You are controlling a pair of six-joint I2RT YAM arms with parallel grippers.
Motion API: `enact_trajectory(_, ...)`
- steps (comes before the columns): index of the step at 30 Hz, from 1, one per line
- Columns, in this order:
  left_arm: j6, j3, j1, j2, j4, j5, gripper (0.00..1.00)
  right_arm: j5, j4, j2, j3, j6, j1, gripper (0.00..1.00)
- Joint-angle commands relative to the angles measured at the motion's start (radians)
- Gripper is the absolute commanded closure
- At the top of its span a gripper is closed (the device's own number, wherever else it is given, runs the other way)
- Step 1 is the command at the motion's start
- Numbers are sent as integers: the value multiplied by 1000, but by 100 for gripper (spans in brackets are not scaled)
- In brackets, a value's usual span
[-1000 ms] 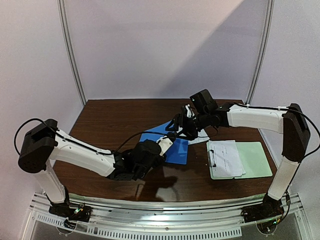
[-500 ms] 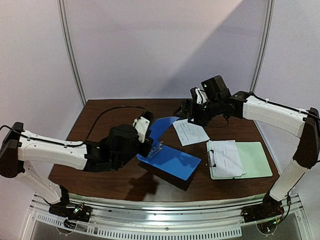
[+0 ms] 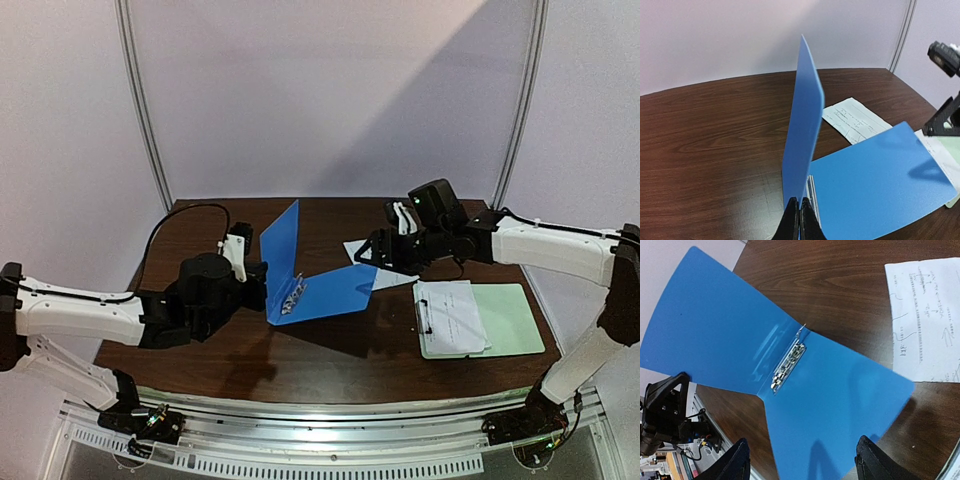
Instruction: Put the files into the folder
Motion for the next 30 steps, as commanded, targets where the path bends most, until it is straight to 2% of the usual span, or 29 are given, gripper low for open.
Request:
enact_trajectory(1, -28, -24, 11, -16, 23, 10, 100, -59, 71, 29, -3, -26, 62, 31)
enact_trajectory(7, -44, -32, 11, -26, 22, 21, 100, -60, 63, 163, 63, -40, 118, 43)
enact_trajectory(12, -93, -74, 11, -70, 37, 15, 100, -82, 115, 262, 58, -20, 137, 58)
enact_trajectory(19, -151, -161, 27, -160, 66, 36, 100, -55, 93, 434, 137, -37, 169, 64)
enact_trajectory(25, -222, -245, 62, -223, 75, 66, 100, -23, 71, 521, 131, -40, 171, 68)
enact_trajectory(30, -303, -321, 151, -316, 53, 111, 100, -1, 57, 553, 117, -41, 172, 69)
